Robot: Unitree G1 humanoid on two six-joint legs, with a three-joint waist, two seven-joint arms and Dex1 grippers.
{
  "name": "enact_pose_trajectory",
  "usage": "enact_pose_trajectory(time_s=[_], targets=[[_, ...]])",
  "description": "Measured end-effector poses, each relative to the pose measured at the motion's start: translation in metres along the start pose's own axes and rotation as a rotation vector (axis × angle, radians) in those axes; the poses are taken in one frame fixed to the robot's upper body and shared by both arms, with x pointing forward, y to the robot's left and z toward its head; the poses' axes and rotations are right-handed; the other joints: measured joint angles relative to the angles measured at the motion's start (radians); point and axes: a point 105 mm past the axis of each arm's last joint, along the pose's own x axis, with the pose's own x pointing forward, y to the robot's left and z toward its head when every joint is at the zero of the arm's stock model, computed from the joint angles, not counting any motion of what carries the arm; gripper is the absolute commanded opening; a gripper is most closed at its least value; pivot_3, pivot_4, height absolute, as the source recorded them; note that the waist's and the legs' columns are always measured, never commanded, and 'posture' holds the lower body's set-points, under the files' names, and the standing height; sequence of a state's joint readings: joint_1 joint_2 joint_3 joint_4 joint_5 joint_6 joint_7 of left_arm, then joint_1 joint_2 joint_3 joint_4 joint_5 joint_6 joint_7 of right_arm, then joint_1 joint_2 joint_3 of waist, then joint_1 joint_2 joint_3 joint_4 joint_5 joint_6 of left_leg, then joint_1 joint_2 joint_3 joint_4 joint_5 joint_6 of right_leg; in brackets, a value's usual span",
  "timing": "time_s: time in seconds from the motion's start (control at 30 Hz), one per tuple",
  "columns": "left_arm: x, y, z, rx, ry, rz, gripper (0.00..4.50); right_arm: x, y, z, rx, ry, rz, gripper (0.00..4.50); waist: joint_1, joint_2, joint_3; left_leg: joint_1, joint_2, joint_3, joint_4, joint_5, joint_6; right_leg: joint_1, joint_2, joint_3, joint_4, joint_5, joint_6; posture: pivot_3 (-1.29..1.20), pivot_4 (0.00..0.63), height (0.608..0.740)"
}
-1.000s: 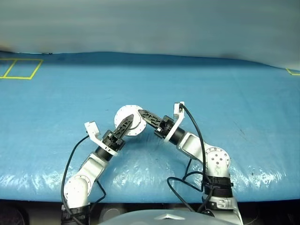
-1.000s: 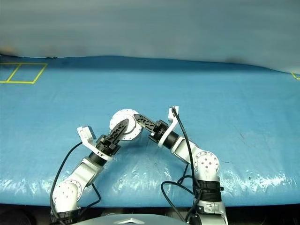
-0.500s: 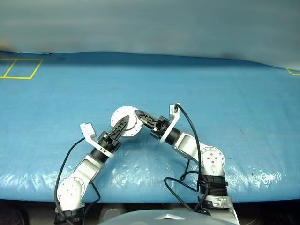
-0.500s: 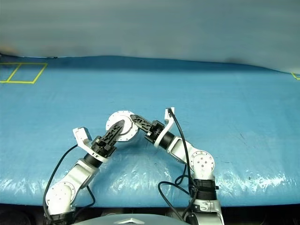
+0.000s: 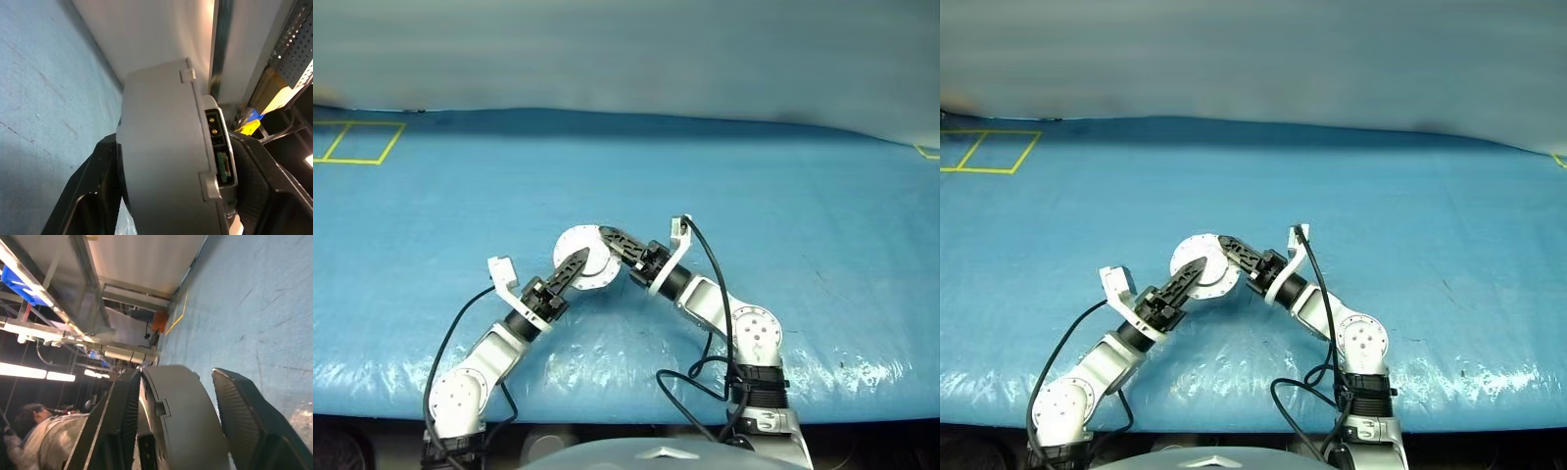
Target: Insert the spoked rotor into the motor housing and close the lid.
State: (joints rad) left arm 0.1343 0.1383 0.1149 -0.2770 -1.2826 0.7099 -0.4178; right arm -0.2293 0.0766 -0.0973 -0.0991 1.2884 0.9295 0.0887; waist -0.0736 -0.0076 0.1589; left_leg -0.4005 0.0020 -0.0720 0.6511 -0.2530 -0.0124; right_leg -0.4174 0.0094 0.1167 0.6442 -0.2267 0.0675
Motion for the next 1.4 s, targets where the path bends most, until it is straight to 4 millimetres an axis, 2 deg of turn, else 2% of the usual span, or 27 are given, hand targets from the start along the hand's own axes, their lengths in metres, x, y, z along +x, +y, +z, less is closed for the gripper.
enact_pose_trajectory(time_s=[0.07,0.33,0.4,0.47,0.73,0.83,1.0,1.13,1.23,1.4], targets=[[0.003,0.0,-0.002,-0.003,-0.001,0.0,2.75,0.001,0.001,-0.002,-0.004,0.016,0.004,3.87,-0.002,0.0,0.0,0.0,0.0,0.0,0.0,0.0,0.0,0.0,0.0,0.0,0.0,0.0,0.0,0.0,0.15,0.74],[0.013,0.0,0.004,0.041,-0.021,0.029,2.75,0.003,0.0,-0.005,-0.017,0.032,-0.011,3.87,-0.001,0.0,0.0,0.0,0.0,0.0,0.0,0.0,0.0,0.0,0.0,0.0,0.0,0.0,0.0,0.0,0.15,0.74],[0.014,0.001,0.006,0.051,-0.028,0.04,2.41,0.003,-0.002,-0.005,-0.017,0.034,-0.017,3.91,0.0,0.0,0.0,0.0,0.0,-0.001,0.0,0.0,0.0,0.0,0.0,0.0,0.0,0.0,0.0,0.0,0.15,0.74],[0.015,0.003,0.01,0.067,-0.045,0.053,2.33,0.003,-0.002,-0.005,-0.017,0.033,-0.019,3.91,0.0,0.0,0.0,0.0,0.0,-0.001,0.0,0.0,0.0,0.0,0.0,0.0,0.0,0.0,0.0,0.0,0.15,0.74],[0.006,0.017,0.057,0.225,-0.209,0.191,2.33,0.002,-0.007,0.005,-0.051,-0.021,-0.059,3.91,0.002,0.0,0.0,0.0,0.0,-0.001,0.0,0.0,0.0,0.0,0.0,0.0,0.0,0.0,0.0,0.0,0.15,0.74],[0.003,0.032,0.074,0.275,-0.275,0.298,2.33,-0.004,-0.014,0.016,-0.149,-0.052,-0.127,3.91,0.006,0.0,0.0,0.0,-0.001,-0.001,0.0,0.0,0.0,0.0,0.0,0.0,0.0,0.0,0.0,0.0,0.15,0.74],[-0.014,0.062,0.094,0.322,-0.371,0.497,2.33,-0.023,-0.038,0.041,-0.476,-0.133,-0.359,3.91,0.009,-0.001,0.0,-0.001,-0.002,-0.001,0.0,0.0,0.0,0.0,-0.001,0.0,0.0,0.001,0.0,0.0,0.15,0.74],[-0.024,0.071,0.099,0.344,-0.39,0.565,2.33,-0.035,-0.048,0.051,-0.556,-0.18,-0.439,3.91,0.009,-0.001,0.0,-0.001,-0.002,-0.001,0.0,0.0,-0.001,0.0,-0.001,0.0,0.0,0.003,-0.004,0.0,0.15,0.74],[-0.024,0.072,0.1,0.353,-0.385,0.571,2.33,-0.037,-0.052,0.05,-0.559,-0.182,-0.461,3.91,0.009,-0.001,0.0,0.0,-0.002,-0.001,0.0,0.0,-0.001,0.0,0.0,0.0,0.0,0.003,-0.004,0.0,0.15,0.74],[-0.026,0.08,0.101,0.39,-0.357,0.607,3.97,-0.035,-0.054,0.046,-0.559,-0.181,-0.47,3.91,0.006,-0.001,0.0,0.001,-0.001,-0.001,0.0,0.001,-0.001,0.001,0.0,0.0,0.001,0.002,-0.001,0.0,0.15,0.74]])
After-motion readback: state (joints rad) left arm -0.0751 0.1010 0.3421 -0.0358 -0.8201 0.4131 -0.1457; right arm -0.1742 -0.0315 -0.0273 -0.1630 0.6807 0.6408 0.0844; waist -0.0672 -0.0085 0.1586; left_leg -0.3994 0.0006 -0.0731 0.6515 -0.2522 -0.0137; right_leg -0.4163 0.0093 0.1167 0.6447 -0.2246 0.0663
